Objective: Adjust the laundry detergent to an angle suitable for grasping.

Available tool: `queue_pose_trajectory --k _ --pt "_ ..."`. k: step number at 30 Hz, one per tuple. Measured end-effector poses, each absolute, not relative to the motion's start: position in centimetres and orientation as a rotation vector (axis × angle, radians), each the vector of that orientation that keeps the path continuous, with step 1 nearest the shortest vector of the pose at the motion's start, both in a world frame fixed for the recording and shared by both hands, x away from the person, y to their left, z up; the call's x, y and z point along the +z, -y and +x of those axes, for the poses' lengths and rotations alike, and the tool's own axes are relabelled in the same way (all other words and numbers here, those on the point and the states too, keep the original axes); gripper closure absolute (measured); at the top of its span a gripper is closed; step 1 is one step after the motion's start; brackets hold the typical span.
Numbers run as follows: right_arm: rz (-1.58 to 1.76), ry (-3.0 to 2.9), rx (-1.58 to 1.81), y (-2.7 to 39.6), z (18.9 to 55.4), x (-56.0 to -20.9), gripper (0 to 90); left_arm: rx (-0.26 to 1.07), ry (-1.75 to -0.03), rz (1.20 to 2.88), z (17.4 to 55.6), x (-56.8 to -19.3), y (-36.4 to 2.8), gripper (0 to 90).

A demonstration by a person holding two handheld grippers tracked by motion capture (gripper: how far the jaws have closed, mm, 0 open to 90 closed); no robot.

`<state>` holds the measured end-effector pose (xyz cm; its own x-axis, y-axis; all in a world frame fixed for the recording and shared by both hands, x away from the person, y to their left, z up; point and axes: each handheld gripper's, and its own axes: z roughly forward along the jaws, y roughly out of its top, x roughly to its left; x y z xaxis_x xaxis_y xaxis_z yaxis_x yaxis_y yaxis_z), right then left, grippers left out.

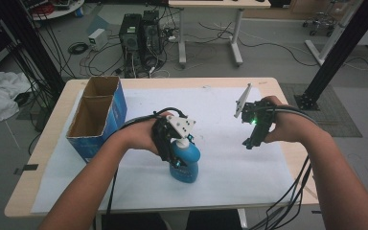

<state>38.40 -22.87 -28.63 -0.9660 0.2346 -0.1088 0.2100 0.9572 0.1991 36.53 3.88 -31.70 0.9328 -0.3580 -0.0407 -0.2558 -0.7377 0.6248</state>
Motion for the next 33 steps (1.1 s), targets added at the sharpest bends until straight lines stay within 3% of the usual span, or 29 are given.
queue_pose_trajectory --k 11,33 --pt "0.336 -2.98 0.286 22.7 38.4 -28.6 12.8 -0.186 0.381 2.457 36.5 -31.4 -4.4 24.4" --pt "0.326 -2.977 0.295 22.4 38.5 -28.6 12.8 -0.127 0.275 2.48 36.0 -30.0 -7.2 20.2"
